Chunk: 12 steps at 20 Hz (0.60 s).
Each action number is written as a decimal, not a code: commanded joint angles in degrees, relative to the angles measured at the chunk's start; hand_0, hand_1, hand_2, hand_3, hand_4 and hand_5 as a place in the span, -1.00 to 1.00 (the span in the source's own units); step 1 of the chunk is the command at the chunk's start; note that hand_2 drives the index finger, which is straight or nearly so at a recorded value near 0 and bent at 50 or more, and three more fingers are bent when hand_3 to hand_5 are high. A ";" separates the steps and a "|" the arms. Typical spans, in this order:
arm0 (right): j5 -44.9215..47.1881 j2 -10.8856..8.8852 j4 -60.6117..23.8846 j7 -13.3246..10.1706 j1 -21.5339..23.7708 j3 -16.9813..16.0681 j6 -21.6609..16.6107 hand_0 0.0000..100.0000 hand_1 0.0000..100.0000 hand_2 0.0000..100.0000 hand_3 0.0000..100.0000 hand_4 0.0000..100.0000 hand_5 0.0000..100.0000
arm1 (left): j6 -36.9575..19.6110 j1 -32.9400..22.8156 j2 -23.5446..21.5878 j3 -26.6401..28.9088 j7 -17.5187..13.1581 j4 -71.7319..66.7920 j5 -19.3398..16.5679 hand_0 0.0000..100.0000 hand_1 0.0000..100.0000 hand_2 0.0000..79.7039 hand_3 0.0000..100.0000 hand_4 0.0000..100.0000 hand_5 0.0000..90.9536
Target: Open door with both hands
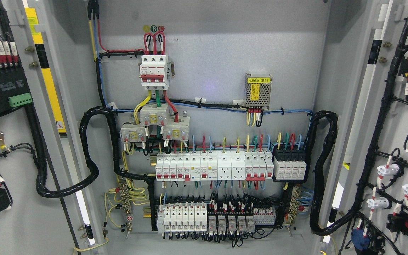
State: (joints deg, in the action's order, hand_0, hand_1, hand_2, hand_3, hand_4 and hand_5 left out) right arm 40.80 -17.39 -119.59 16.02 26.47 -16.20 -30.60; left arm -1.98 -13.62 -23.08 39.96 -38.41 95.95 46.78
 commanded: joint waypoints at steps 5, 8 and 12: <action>0.33 -3.52 -0.03 -0.02 1.66 -1.64 -0.69 -1.00 0.00 -0.92 -1.00 -1.00 -1.00 | -0.05 2.37 -5.22 1.61 -0.70 -6.22 0.85 -0.76 0.11 -1.00 -1.00 -1.00 -1.00; 1.47 -3.61 0.06 -0.02 1.66 -1.72 -0.60 -1.00 0.00 -0.92 -1.00 -1.00 -1.00 | -0.04 2.37 -5.22 1.52 -2.54 -6.31 0.85 -0.76 0.11 -1.00 -1.00 -1.00 -1.00; 1.82 -3.17 0.23 -0.02 1.74 -2.07 -0.69 -1.00 0.00 -0.92 -1.00 -1.00 -1.00 | -0.05 2.89 -5.74 1.52 -2.99 -7.71 0.85 -0.76 0.11 -1.00 -1.00 -1.00 -1.00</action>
State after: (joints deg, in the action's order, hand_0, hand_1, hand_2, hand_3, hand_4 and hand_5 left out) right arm 41.88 -19.59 -119.58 16.02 27.95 -17.34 -31.27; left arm -1.94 -11.39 -26.53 40.97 -41.09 91.67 47.51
